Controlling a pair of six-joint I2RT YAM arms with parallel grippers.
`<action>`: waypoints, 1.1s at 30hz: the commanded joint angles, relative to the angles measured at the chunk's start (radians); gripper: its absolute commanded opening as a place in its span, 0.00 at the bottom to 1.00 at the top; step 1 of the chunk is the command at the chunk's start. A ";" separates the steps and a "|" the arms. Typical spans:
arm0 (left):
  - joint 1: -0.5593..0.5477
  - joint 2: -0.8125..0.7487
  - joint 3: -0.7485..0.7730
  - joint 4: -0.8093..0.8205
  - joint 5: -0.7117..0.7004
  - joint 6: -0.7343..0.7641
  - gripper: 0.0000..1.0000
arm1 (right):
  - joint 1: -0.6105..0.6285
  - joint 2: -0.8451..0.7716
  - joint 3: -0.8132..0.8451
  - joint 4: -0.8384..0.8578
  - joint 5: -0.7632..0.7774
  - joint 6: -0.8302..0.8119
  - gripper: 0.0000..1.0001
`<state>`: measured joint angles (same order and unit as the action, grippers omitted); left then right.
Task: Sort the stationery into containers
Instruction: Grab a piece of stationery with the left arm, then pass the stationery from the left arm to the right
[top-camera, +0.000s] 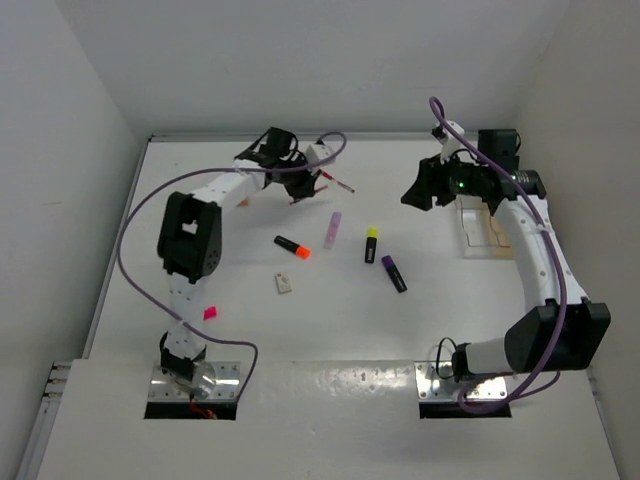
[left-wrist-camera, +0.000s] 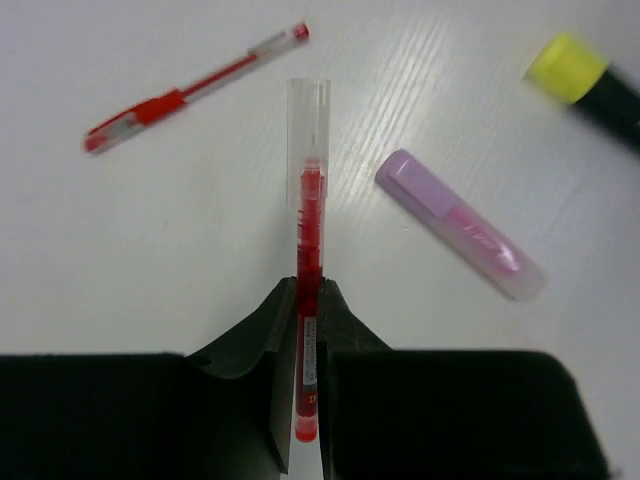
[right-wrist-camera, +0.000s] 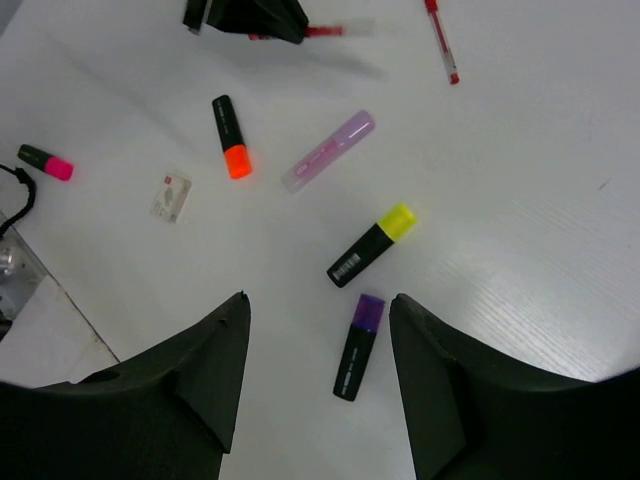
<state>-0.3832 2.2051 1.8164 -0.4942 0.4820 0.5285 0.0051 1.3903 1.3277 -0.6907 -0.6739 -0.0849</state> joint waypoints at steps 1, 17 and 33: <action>0.018 -0.307 -0.112 0.248 0.121 -0.247 0.00 | 0.022 -0.033 0.019 0.069 -0.032 0.077 0.57; 0.058 -0.680 -0.650 1.226 0.514 -1.358 0.00 | 0.249 -0.054 -0.032 0.539 -0.090 0.660 0.62; 0.009 -0.731 -0.733 1.335 0.529 -1.472 0.00 | 0.328 0.075 0.016 0.752 -0.069 0.886 0.54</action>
<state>-0.3626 1.5032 1.0927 0.7757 0.9943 -0.9272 0.3294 1.4673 1.2812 -0.0521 -0.7410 0.7444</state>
